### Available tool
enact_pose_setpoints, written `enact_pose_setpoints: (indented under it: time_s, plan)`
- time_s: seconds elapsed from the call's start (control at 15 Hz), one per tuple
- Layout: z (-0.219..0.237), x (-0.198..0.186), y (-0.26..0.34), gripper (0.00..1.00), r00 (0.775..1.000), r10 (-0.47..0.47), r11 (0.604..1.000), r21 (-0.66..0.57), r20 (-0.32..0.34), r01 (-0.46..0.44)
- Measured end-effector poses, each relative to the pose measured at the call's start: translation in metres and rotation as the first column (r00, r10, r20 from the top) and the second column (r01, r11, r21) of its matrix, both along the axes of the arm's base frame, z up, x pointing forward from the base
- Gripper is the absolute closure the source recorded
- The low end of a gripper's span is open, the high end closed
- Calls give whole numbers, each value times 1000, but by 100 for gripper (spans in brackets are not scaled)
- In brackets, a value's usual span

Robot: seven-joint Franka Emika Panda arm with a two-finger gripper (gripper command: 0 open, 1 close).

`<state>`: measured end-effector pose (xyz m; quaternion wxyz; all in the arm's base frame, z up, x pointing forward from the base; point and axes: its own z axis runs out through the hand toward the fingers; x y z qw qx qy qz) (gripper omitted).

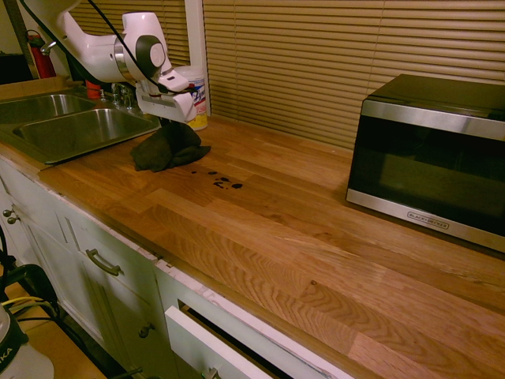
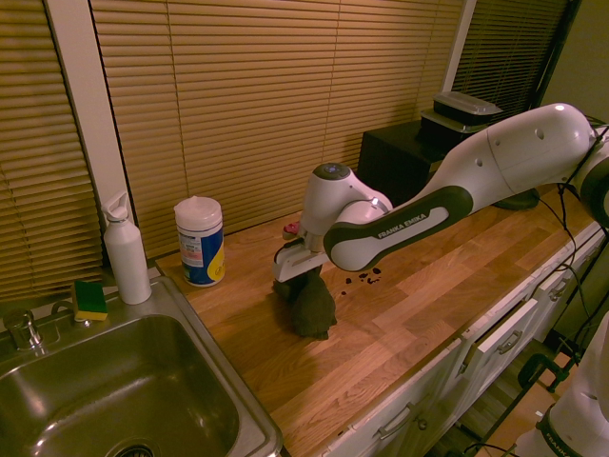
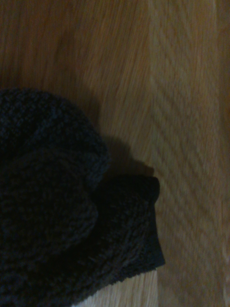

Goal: Clear the spill

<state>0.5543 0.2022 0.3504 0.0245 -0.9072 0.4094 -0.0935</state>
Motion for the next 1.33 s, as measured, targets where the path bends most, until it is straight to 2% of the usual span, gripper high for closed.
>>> enact_pose_setpoints:
  time_s: [0.33, 0.67, 1.0, 1.33]
  plan:
    - [0, 1, -46, 100, 999, -44, 999, 30, -9, 44]
    - [-1, -2, -123, 100, 994, -108, 992, 69, -13, 109]
    - [-4, -7, -197, 100, 985, -171, 979, 106, -16, 172]
    - [-5, -10, -244, 100, 976, -219, 969, 118, -12, 219]
